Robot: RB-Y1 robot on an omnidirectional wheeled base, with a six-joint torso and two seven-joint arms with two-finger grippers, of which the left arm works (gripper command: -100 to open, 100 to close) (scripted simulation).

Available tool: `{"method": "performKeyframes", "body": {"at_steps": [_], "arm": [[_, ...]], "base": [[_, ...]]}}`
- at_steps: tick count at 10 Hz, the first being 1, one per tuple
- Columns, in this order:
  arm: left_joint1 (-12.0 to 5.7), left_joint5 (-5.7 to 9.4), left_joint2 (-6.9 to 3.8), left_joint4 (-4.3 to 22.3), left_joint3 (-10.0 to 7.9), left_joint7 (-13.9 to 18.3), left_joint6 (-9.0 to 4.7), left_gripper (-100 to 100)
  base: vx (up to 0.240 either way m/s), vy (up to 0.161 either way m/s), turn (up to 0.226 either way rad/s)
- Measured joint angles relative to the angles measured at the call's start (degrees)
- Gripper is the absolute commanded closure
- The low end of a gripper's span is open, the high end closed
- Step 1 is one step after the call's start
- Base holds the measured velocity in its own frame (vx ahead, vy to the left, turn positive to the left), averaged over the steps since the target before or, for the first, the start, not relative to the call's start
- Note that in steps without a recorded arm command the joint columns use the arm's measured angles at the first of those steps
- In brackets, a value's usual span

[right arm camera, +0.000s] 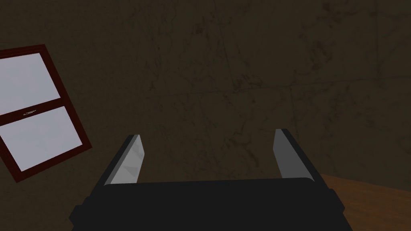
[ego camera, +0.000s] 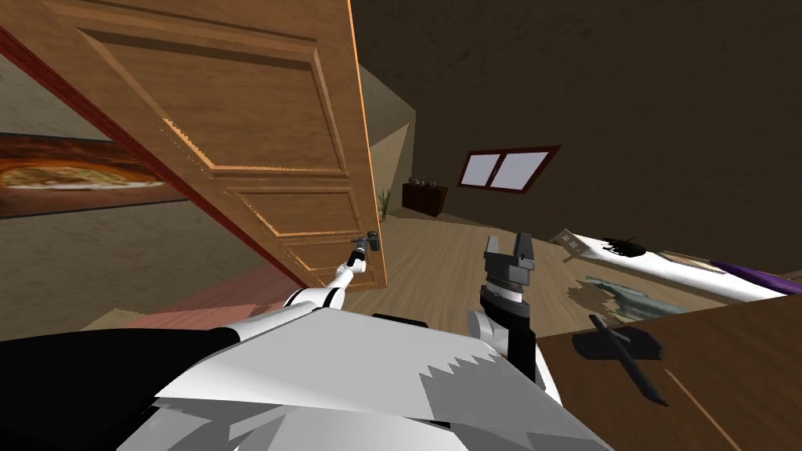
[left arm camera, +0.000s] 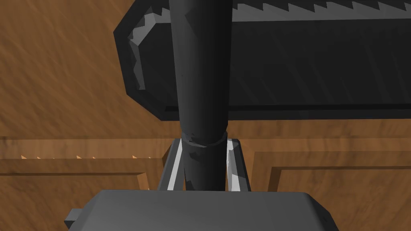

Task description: Push the door open

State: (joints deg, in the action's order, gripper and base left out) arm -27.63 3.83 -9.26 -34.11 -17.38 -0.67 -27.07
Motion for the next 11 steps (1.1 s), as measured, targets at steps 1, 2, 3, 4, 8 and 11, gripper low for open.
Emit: {"method": "performKeyframes", "body": {"at_steps": [1, 2, 3, 4, 8, 11], "arm": [[-0.71, 0.18, 0.02, 0.9, -0.37, -0.4, -0.42, 100], [-1.66, 0.35, -0.40, 2.8, -0.52, -0.5, -1.33, 100], [-1.78, 0.44, -0.84, 3.2, -0.61, -0.3, -1.71, 100], [-1.62, 0.49, -0.87, 2.6, -0.76, -0.4, -1.47, 100], [-1.28, 0.99, -0.54, 2.7, -1.46, -1.4, -0.90, 100], [-1.22, 1.33, -0.82, 2.3, -1.93, -1.7, -1.03, 100]], "base": [[0.166, -0.077, 0.155], [0.117, -0.070, 0.037], [0.047, -0.029, 0.010], [0.094, -0.051, 0.111], [0.183, -0.109, 0.169], [0.159, -0.068, 0.111]]}}
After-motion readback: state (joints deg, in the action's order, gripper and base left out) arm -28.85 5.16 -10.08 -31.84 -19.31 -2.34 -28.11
